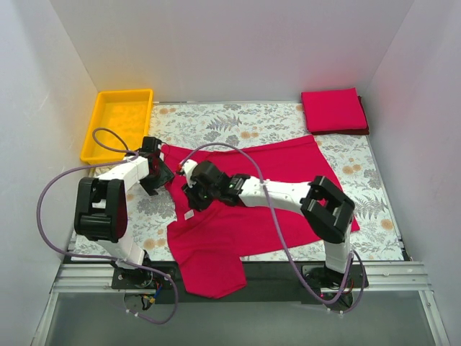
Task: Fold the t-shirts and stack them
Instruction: Flatten the tshirt out
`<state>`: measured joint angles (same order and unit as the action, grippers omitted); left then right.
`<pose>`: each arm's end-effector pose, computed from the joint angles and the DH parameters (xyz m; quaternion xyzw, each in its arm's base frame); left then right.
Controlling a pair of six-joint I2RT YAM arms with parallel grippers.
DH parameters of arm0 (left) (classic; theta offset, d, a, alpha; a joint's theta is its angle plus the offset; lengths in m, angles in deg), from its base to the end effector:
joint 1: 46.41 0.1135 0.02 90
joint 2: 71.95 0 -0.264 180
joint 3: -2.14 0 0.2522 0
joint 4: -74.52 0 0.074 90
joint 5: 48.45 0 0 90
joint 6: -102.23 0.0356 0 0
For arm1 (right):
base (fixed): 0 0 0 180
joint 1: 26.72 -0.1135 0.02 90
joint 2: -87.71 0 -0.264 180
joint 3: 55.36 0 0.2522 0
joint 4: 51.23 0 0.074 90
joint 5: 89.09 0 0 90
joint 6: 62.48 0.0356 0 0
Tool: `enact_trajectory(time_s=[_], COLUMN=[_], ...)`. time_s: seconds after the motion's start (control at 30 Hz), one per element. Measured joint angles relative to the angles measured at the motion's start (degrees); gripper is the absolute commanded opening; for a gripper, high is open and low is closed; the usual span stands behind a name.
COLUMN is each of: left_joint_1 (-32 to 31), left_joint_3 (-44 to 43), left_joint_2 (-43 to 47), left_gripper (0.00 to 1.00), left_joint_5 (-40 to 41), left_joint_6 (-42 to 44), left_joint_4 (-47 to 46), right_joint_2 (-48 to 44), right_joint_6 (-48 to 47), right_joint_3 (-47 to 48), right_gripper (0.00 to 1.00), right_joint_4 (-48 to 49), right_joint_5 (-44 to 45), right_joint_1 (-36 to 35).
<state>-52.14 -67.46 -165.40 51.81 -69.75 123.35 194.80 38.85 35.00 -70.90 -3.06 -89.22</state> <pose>0.2981 -0.0235 0.1710 -0.6185 0.7663 -0.0402 0.1694 0.1951 0.3801 0.2283 -0.3993 0.7978 0.2954 0.3417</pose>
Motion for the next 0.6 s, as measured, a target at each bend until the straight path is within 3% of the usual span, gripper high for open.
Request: enact_trajectory(time_s=[0.2,0.3,0.4,0.6], left_joint_1=[0.0,0.0,0.0,0.0], left_joint_3=[-2.2,-2.2,-2.2,-2.2], left_joint_2=[-3.5,-3.6,-3.6,-3.7], left_gripper=[0.48,0.31,0.22,0.12], left_joint_5=[-1.0,-1.9,-2.4,-2.6], left_joint_6=[1.7,2.1,2.5,3.1], left_joint_4=[-1.2,-1.9,-2.5,-2.7], right_joint_2=[8.3,10.9,13.3,16.1], right_joint_6=[1.2,2.1,2.7,3.7], right_joint_3=[5.8,7.2,7.9,9.4], right_gripper=[0.33,0.34,0.34,0.34], right_joint_4=[1.6,2.3,3.0,3.6], right_joint_5=[2.5,3.5,4.3,4.8], right_joint_1=[-3.5,-4.2,-4.3,-4.2])
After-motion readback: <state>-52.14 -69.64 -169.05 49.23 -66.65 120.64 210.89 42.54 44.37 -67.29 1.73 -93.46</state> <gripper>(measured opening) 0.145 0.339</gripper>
